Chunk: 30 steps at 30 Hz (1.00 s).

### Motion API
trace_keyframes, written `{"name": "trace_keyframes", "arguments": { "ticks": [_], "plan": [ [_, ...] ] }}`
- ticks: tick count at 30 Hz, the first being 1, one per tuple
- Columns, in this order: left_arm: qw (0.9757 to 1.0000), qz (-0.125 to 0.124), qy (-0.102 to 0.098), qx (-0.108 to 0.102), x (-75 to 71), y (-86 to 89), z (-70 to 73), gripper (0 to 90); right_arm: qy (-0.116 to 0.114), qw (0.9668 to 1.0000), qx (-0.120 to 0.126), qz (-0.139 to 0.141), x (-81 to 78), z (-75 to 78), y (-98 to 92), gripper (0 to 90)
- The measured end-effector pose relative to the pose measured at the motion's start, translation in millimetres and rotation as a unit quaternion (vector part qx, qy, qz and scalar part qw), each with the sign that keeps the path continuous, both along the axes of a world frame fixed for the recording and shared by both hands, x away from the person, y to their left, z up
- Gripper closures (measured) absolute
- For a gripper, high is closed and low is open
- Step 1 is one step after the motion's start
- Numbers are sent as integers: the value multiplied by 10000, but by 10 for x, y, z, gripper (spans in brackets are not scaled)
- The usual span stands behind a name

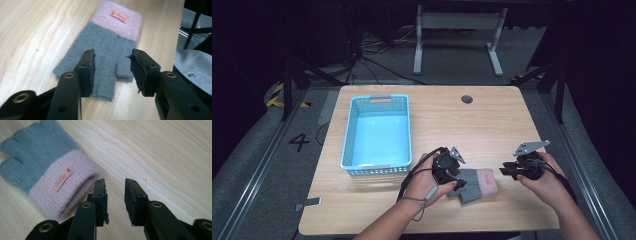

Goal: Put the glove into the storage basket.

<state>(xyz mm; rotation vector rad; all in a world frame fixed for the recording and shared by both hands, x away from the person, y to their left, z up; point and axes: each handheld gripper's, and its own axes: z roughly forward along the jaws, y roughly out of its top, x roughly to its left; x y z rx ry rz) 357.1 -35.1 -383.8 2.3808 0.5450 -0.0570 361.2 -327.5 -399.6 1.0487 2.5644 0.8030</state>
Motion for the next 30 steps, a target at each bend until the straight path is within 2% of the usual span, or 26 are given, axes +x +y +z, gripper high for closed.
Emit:
{"name": "trace_keyframes", "arguments": {
  "ticks": [5, 8, 12, 17, 22, 27, 30],
  "plan": [
    [9999, 97, 17, 38, 66, -58, -27, 490, 28, 9999, 56, -109, 6, -1, -46, 663],
    [9999, 88, -47, 87, 101, -119, -74, 468, 30, 9998, 112, -149, 19, -3, -65, 642],
    [9999, 93, 1, 41, 146, -200, -132, 424, 55, 9996, 166, -216, 29, -2, -89, 632],
    [9994, 29, -65, 345, 187, -325, -210, 359, 65, 9996, 203, -201, 37, 0, -101, 626],
    [9985, -94, -108, 529, 202, -460, -283, 314, 101, 9995, 239, -204, 38, -1, -110, 620],
    [9965, -194, -187, 788, 219, -555, -365, 282, 74, 9994, 276, -208, 37, 13, -129, 617],
    [9954, -264, -129, 913, 214, -591, -411, 277, 86, 9994, 276, -191, 30, 18, -134, 612]
  ]
}}
